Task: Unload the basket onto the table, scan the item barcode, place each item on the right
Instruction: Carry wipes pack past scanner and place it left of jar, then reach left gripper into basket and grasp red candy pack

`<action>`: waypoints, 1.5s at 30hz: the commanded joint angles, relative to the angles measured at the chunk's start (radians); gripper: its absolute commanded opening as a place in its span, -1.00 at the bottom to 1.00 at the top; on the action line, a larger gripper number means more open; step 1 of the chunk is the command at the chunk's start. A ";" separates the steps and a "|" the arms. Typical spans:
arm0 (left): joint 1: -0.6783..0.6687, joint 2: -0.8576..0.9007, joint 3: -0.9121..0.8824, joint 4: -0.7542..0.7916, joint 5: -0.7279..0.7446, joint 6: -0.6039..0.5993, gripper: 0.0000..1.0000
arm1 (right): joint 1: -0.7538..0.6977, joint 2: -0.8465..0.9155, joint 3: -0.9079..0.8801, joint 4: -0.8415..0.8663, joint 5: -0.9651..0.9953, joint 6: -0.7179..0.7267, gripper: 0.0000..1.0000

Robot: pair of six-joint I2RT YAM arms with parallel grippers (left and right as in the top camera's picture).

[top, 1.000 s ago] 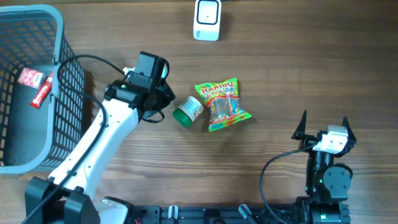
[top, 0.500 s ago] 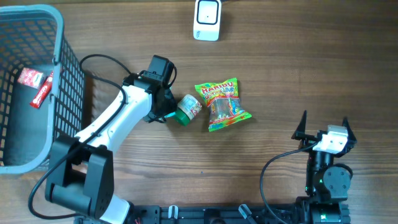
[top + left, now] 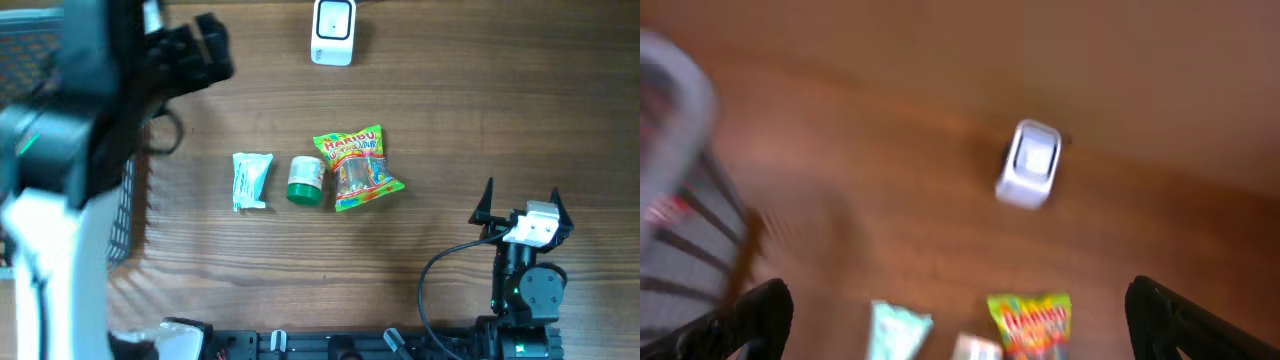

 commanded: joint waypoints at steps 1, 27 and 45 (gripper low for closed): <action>0.135 -0.018 0.023 -0.023 -0.298 0.018 1.00 | 0.005 0.000 -0.001 0.003 -0.012 -0.006 1.00; 0.732 0.602 0.011 0.066 -0.309 -0.367 1.00 | 0.005 0.000 -0.001 0.003 -0.012 -0.007 0.99; 0.734 0.686 -0.335 0.499 -0.229 -0.219 1.00 | 0.005 0.000 -0.001 0.003 -0.012 -0.007 0.99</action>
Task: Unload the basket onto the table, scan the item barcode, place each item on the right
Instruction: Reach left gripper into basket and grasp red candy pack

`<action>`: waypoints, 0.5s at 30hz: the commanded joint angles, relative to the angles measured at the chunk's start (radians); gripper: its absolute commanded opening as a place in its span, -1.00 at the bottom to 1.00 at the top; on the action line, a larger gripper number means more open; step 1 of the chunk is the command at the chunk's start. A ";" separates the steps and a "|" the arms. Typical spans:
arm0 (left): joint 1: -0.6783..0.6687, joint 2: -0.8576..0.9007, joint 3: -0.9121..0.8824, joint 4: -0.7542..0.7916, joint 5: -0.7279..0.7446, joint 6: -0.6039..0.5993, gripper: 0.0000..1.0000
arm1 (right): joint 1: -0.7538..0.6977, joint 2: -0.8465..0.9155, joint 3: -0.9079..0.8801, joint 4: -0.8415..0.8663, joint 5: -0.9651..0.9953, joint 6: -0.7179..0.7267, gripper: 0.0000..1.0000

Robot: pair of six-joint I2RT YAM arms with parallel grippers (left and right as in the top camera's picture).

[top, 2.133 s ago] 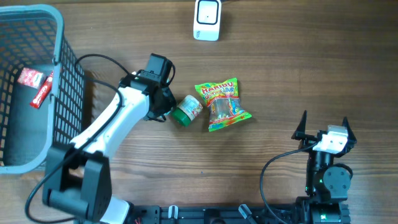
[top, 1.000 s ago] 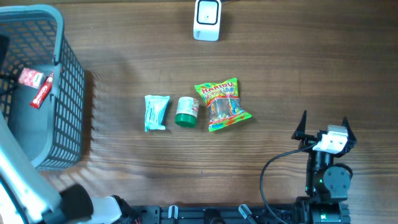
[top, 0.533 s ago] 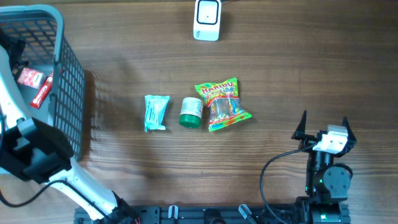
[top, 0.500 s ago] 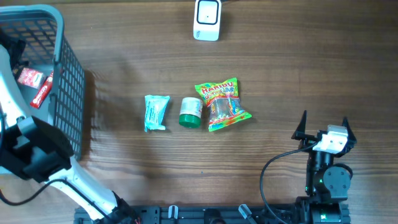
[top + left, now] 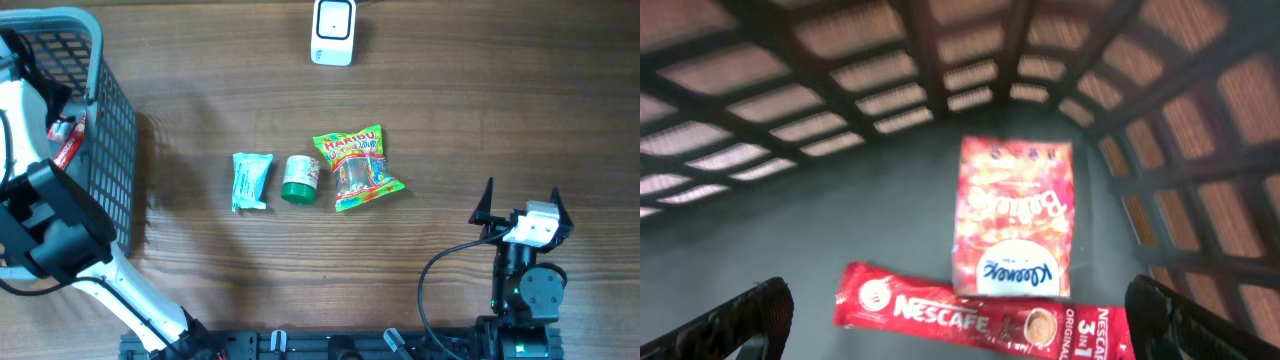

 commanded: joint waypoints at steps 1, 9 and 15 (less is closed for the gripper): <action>0.005 0.016 -0.070 0.091 0.028 0.078 1.00 | 0.005 0.000 -0.001 0.003 -0.012 -0.006 1.00; 0.005 0.055 -0.133 0.253 0.074 0.138 1.00 | 0.005 0.000 -0.001 0.003 -0.012 -0.006 0.99; 0.005 0.095 -0.133 0.287 0.103 0.137 1.00 | 0.005 0.000 -0.001 0.003 -0.012 -0.006 0.99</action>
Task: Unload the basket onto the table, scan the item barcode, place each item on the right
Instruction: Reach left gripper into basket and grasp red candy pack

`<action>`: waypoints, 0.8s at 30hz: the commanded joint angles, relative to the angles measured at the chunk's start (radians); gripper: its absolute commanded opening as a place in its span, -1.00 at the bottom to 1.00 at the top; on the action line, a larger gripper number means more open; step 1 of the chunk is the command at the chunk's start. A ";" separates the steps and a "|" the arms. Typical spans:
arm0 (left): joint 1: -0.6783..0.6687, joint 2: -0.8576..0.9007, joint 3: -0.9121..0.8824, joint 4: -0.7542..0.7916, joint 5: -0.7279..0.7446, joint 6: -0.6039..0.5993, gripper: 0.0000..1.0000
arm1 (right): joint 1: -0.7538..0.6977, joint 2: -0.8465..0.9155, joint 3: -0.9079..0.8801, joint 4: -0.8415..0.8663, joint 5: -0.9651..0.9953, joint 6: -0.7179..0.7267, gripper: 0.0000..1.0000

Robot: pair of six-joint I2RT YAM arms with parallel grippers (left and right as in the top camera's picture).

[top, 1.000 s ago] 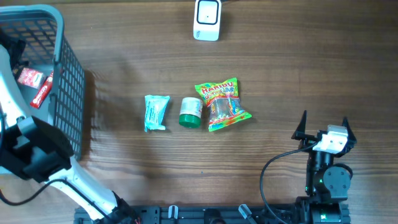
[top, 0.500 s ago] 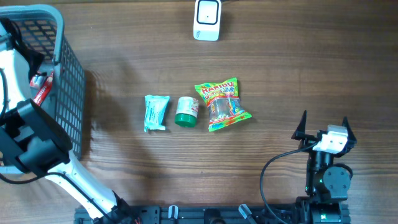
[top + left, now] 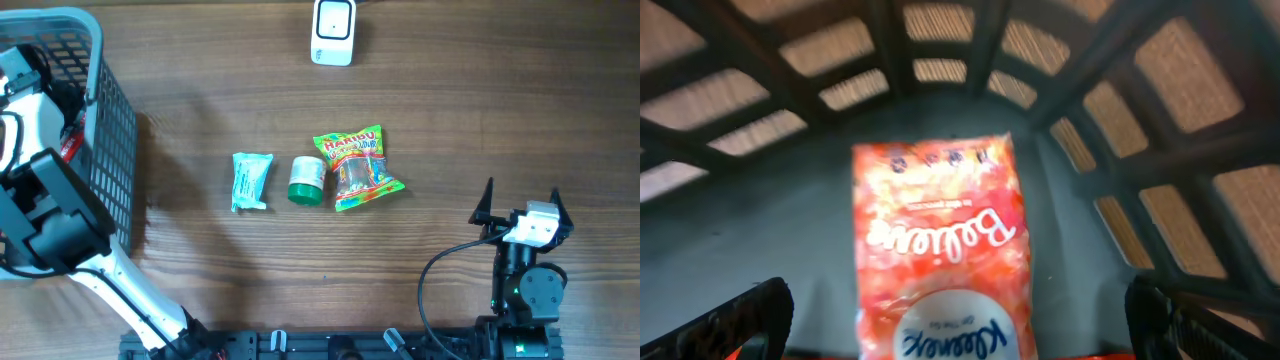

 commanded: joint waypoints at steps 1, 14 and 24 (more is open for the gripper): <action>0.005 0.041 -0.010 0.018 0.023 0.021 1.00 | 0.005 0.000 -0.001 0.003 -0.012 -0.006 1.00; 0.005 0.054 -0.006 -0.051 0.003 0.078 -0.03 | 0.005 0.000 -0.001 0.003 -0.012 -0.006 0.99; 0.001 -0.279 -0.006 -0.203 -0.032 0.070 -0.18 | 0.005 0.000 -0.001 0.003 -0.012 -0.007 0.99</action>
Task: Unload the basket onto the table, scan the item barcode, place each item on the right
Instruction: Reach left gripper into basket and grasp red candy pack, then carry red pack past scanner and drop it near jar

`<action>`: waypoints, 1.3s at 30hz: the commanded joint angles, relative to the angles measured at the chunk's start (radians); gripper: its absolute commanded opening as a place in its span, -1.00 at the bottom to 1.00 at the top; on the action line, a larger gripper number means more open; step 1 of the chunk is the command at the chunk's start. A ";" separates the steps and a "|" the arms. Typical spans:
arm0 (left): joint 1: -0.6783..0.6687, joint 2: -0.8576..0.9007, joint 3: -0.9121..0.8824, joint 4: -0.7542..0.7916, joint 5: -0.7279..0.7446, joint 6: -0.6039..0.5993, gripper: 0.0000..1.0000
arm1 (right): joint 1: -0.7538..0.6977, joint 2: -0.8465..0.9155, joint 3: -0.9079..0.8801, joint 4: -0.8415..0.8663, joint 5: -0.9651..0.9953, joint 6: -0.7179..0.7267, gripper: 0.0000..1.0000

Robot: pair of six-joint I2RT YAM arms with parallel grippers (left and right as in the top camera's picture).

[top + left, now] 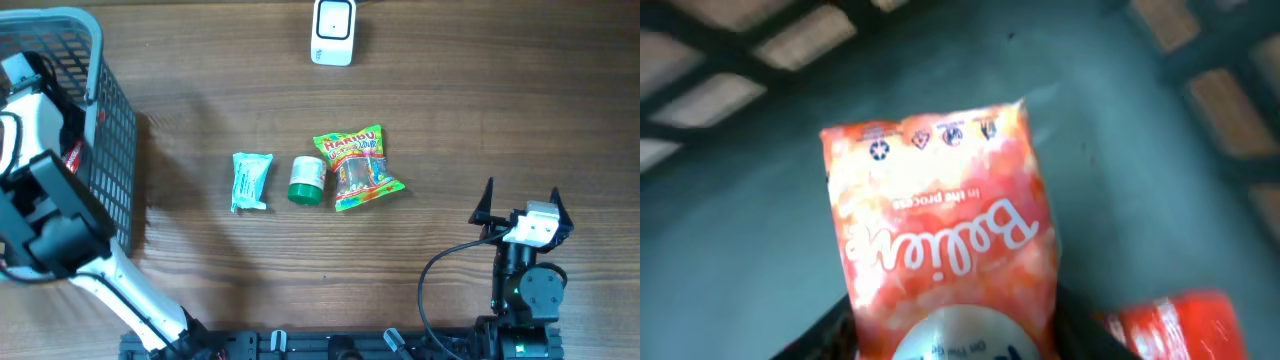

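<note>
Inside the grey basket [100,60], a red-orange "Bellieve" packet [940,230] lies on the basket floor [730,230]. My left gripper [955,335] is down on the packet, and its dark fingers [835,330] press against both sides of the packet's near end. A red Nescafe stick [1170,325] lies beside it on the right. The white scanner [333,32] stands at the table's far edge. My right gripper [521,200] rests open at the near right, holding nothing.
On the table's middle lie a pale teal packet [251,180], a green-lidded jar [306,180] and a Haribo bag [357,167] in a row. The basket's mesh walls surround my left arm [35,110] closely.
My left gripper has come down closer to the red-orange packet, and its fingers, wide apart before, now sit against the packet's sides. The right arm and the table items have not moved.
My left gripper was open above the table with the scanner ahead of it. Then it was open inside the basket over the red-orange packet and the Nescafe stick. It then centred on the packet, and now it is shut on the packet's near end.
</note>
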 commanded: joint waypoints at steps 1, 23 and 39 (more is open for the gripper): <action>-0.001 -0.269 0.006 -0.034 -0.011 0.004 -0.18 | 0.005 0.000 -0.001 0.003 -0.012 -0.006 0.99; -0.755 -0.654 -0.060 -0.283 0.212 -0.083 -0.15 | 0.005 0.000 -0.001 0.003 -0.012 -0.006 0.99; -0.879 -0.100 -0.116 -0.169 0.254 -0.155 -0.13 | 0.005 0.000 -0.001 0.003 -0.012 -0.007 0.99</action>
